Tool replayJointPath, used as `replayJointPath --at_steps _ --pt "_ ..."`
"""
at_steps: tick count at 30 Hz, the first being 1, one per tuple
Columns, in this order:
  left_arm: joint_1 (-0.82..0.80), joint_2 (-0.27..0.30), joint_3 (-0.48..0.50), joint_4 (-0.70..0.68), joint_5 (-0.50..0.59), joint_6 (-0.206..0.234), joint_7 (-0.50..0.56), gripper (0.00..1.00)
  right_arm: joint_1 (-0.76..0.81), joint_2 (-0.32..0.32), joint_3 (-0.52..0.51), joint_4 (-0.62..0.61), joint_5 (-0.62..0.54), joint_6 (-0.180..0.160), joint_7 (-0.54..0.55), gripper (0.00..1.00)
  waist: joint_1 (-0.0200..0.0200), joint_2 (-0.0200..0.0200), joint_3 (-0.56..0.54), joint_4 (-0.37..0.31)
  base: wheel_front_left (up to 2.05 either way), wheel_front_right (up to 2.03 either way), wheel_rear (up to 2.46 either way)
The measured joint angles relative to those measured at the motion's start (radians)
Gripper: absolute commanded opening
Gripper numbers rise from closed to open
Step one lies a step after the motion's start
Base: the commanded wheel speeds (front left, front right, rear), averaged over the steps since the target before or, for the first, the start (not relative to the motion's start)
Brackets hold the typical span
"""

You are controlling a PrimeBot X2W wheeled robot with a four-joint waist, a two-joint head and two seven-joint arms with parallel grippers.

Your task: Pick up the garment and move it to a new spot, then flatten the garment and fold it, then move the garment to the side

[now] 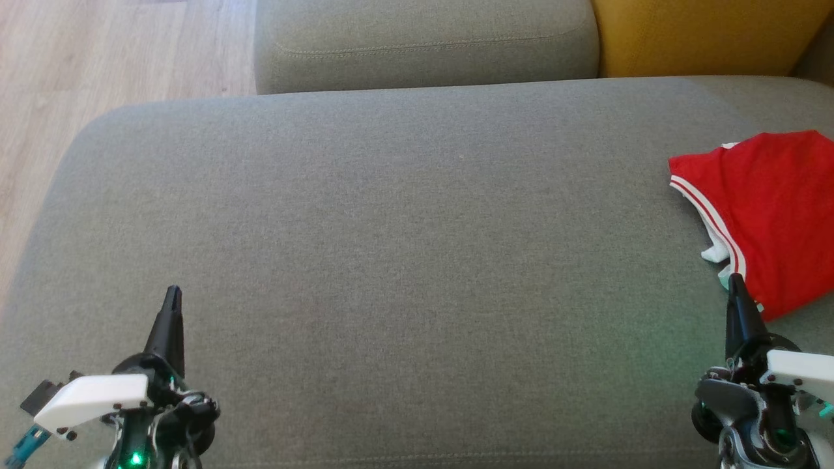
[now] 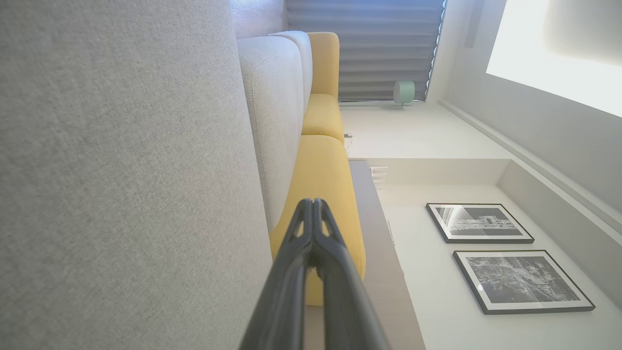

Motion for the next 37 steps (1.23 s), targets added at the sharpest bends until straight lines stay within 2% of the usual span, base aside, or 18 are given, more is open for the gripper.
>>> replayJointPath --at_steps 37 --pt "-0.003 0.000 0.000 0.000 0.000 0.000 0.000 0.00 0.000 0.002 -0.003 0.000 0.000 0.000 0.003 0.00 0.0000 0.0000 0.000 0.000 0.00 0.00 0.00"
